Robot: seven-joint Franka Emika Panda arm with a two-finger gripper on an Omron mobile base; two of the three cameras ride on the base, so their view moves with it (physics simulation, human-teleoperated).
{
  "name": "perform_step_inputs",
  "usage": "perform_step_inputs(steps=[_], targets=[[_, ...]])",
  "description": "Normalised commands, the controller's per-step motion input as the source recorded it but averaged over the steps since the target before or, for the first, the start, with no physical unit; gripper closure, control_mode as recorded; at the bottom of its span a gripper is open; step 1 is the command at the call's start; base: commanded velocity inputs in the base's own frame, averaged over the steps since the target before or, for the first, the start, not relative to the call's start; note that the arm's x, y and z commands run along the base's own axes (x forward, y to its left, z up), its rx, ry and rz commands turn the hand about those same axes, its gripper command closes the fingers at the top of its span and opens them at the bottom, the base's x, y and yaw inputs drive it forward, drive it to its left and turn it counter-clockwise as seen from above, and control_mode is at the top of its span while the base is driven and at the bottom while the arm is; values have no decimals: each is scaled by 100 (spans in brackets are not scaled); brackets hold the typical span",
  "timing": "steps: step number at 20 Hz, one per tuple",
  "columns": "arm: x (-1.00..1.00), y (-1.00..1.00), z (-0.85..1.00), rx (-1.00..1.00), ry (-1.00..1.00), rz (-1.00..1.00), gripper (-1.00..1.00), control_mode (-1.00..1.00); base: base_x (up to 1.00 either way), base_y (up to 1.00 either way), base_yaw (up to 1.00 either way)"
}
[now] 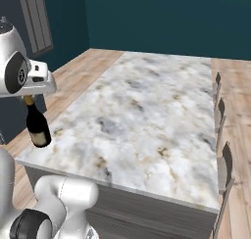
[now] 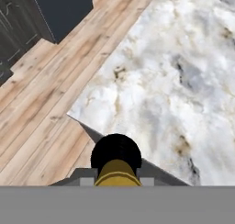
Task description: Move the drinks to the dining counter.
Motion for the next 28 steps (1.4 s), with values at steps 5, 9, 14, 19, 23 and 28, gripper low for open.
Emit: perform_step_inputs(steps=[5, 9, 14, 19, 23, 28], targets=[[8, 16, -12, 0, -3, 0, 100, -100, 0, 0, 0], [5, 20, -46, 0, -30, 0, 100, -100, 0, 0, 0], [29, 12, -28, 0, -6, 0, 100, -100, 0, 0, 0], [33, 2, 0, 0, 14, 0, 100, -100, 0, 0, 0], [31, 6, 0, 0, 13, 0, 100, -100, 0, 0, 0], [21, 6, -2, 0, 4, 0, 100, -100, 0, 0, 0]])
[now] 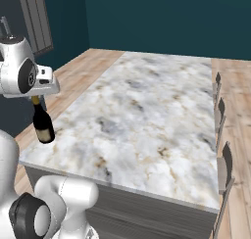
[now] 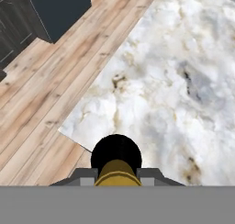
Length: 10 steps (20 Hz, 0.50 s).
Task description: Move the drinks to the dining counter.
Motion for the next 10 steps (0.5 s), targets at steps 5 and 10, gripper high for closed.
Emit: perform_step_inputs(steps=[5, 10], targets=[[15, 3, -15, 0, 0, 0, 100, -100, 0, 0, 0], [21, 3, -19, 0, 0, 0, 100, -100, 0, 0, 0]])
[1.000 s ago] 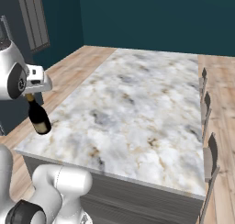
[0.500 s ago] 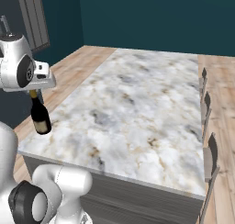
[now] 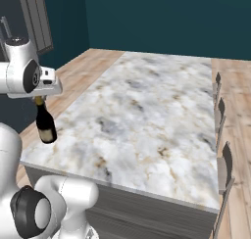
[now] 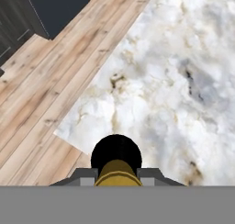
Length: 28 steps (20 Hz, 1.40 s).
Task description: Move the drinks to the dining counter.
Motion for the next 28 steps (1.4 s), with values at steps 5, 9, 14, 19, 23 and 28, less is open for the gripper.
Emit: perform_step_inputs(steps=[5, 9, 14, 19, 23, 28], targets=[[14, 1, -19, 0, 0, 0, 100, -100, 0, 0, 0], [7, 4, -36, 0, 0, 0, 100, -100, 0, 0, 0], [1, 1, -29, 0, 0, 0, 100, -100, 0, 0, 0], [0, 0, -18, 0, 0, 0, 100, -100, 0, 0, 0], [0, 0, -18, 0, -1, 0, 100, -100, 0, 0, 0], [1, 5, -18, 0, -2, 0, 100, -100, 0, 0, 0]])
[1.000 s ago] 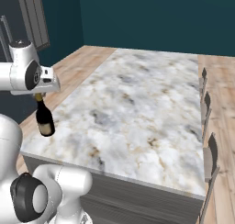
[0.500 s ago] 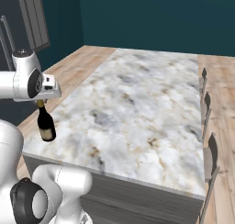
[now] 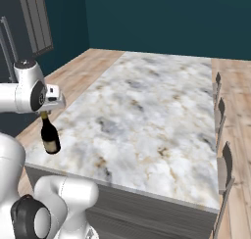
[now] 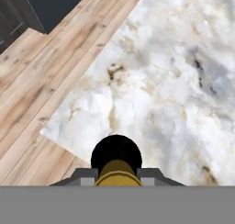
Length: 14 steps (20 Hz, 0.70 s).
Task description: Move the drinks to the dining counter.
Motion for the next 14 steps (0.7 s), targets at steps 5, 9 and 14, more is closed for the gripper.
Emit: perform_step_inputs(steps=[5, 9, 14], targets=[[10, 17, -12, 0, -3, 0, 100, -100, 0, 0, 0], [13, 8, -12, 0, -4, 0, 100, -100, 0, 0, 0], [19, 5, -15, 0, -1, 0, 100, -100, 0, 0, 0]])
